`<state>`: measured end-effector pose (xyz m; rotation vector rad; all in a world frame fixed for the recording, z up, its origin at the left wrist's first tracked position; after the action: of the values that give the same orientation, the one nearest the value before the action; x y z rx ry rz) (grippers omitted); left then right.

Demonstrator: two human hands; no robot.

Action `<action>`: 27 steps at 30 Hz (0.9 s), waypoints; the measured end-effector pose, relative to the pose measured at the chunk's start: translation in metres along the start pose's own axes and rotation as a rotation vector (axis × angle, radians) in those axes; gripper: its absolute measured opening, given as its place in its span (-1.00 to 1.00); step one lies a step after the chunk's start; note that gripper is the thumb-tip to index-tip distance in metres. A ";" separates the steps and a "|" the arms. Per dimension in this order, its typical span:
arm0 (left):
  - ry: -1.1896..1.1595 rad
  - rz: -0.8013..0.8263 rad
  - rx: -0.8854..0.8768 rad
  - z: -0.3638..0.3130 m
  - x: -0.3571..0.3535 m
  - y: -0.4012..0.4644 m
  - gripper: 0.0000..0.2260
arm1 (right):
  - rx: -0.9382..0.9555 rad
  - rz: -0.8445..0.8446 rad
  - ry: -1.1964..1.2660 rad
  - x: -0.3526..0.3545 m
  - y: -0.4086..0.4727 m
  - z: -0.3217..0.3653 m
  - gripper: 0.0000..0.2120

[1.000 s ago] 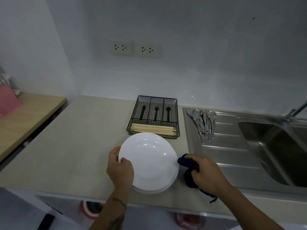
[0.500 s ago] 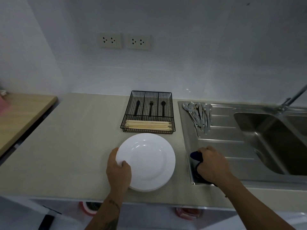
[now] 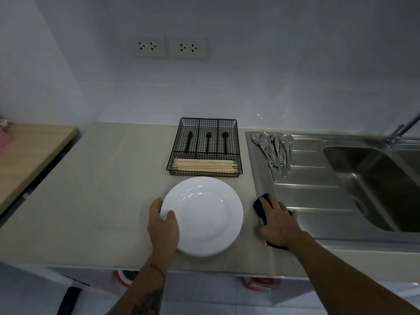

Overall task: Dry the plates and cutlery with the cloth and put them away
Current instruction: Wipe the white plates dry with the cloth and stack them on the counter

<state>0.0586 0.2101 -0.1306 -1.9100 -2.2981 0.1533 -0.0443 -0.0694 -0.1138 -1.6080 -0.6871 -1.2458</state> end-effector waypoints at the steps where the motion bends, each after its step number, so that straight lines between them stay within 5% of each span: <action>1: -0.012 -0.003 0.003 -0.001 0.000 0.000 -0.57 | -0.014 0.007 -0.013 0.003 0.001 0.002 -0.19; 7: -0.090 -0.002 -0.005 0.002 0.003 0.005 -0.62 | 0.040 -0.287 0.254 0.036 0.001 0.049 -0.39; 17: -0.214 0.060 0.056 0.012 0.000 0.011 -0.58 | -0.042 -0.073 0.929 0.010 0.014 0.081 -0.48; 27: -0.286 -0.009 0.013 -0.002 0.013 0.010 -0.64 | 0.060 -0.271 0.910 0.007 0.009 0.108 -0.49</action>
<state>0.0661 0.2249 -0.1294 -1.9828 -2.4717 0.4676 0.0092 0.0249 -0.1132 -0.7530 -0.3435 -1.9246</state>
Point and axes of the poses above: each hand's wrist, its own y-axis towards the middle knuckle, its own x-axis out of the back of the hand, z = x × y, the point moved 2 cm from there along y, towards the middle knuckle, and after that the axes turned 10 degrees about -y, right-handed, at the moved point
